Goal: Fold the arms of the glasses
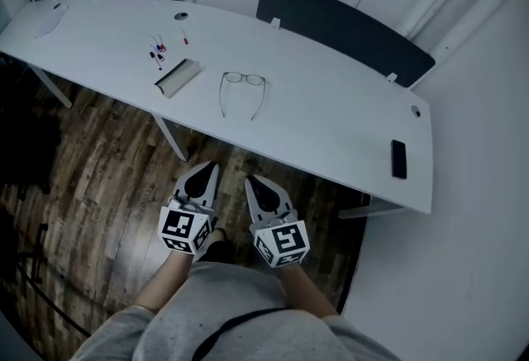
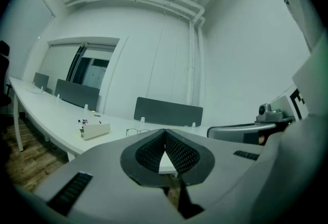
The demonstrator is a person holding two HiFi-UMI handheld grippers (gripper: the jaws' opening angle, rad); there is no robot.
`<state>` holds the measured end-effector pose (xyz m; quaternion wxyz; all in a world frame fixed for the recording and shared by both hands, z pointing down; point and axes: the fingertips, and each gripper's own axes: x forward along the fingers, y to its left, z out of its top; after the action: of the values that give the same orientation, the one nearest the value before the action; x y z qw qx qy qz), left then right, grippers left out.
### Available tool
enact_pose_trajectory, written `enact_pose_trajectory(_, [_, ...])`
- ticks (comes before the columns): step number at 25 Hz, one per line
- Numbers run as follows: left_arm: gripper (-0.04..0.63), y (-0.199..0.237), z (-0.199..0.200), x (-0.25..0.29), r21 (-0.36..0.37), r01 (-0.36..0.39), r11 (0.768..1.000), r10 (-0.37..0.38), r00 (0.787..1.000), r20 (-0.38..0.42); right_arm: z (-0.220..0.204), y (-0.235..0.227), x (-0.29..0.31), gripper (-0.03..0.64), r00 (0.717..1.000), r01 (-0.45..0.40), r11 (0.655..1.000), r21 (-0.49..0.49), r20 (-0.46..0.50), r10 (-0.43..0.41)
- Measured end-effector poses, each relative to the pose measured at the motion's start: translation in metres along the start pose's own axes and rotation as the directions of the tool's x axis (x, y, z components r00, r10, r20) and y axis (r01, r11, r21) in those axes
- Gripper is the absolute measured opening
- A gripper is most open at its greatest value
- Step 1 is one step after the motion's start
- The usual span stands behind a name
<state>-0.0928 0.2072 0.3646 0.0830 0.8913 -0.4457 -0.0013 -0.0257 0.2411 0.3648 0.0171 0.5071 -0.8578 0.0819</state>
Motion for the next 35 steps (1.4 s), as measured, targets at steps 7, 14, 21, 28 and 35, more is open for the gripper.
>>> enact_pose_trajectory(7, [0.015,0.045,0.004,0.045,0.012,0.049,0.999,-0.049,0.999,-0.009,0.005,-0.014,0.066,0.020,1.000,0.006,1.000,-0.011,0.003,-0.006])
enact_pose_trajectory(14, [0.015,0.085,0.008,0.074,0.006,0.070,0.998,-0.070,0.997,-0.013,0.009,-0.026,0.115,0.020,1.000,0.024,1.000,-0.007,0.002,-0.024])
enact_pose_trajectory(21, [0.015,0.096,-0.016,0.098,-0.046,0.079,0.996,-0.082,0.995,-0.063,-0.004,-0.047,0.126,0.020,0.999,0.031,0.999,0.015,-0.022,-0.031])
enact_pose_trajectory(28, [0.015,0.113,-0.024,0.117,-0.056,0.061,0.997,-0.066,0.994,-0.085,-0.011,-0.077,0.146,0.020,0.996,0.063,0.998,0.020,-0.065,-0.062])
enact_pose_trajectory(35, [0.015,0.142,-0.020,0.147,-0.007,0.044,0.999,-0.044,0.995,-0.091,-0.007,-0.112,0.183,0.020,0.997,0.046,0.999,0.011,-0.069,-0.046])
